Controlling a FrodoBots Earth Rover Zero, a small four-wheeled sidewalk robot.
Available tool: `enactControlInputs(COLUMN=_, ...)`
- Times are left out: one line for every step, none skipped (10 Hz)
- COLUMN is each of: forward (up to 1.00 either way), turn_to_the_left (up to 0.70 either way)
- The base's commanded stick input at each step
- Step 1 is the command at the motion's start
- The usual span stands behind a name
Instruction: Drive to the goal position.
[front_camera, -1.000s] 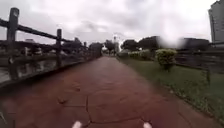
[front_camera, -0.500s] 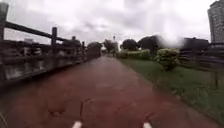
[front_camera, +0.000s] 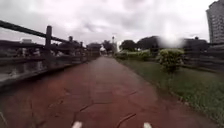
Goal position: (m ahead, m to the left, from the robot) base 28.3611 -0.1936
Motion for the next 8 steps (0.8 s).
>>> enactControlInputs(forward=0.50, turn_to_the_left=0.00)
enactControlInputs(forward=0.50, turn_to_the_left=0.00)
enactControlInputs(forward=0.50, turn_to_the_left=0.00)
enactControlInputs(forward=0.50, turn_to_the_left=0.00)
enactControlInputs(forward=0.50, turn_to_the_left=0.00)
enactControlInputs(forward=0.50, turn_to_the_left=0.00)
enactControlInputs(forward=0.50, turn_to_the_left=0.00)
enactControlInputs(forward=0.50, turn_to_the_left=0.00)
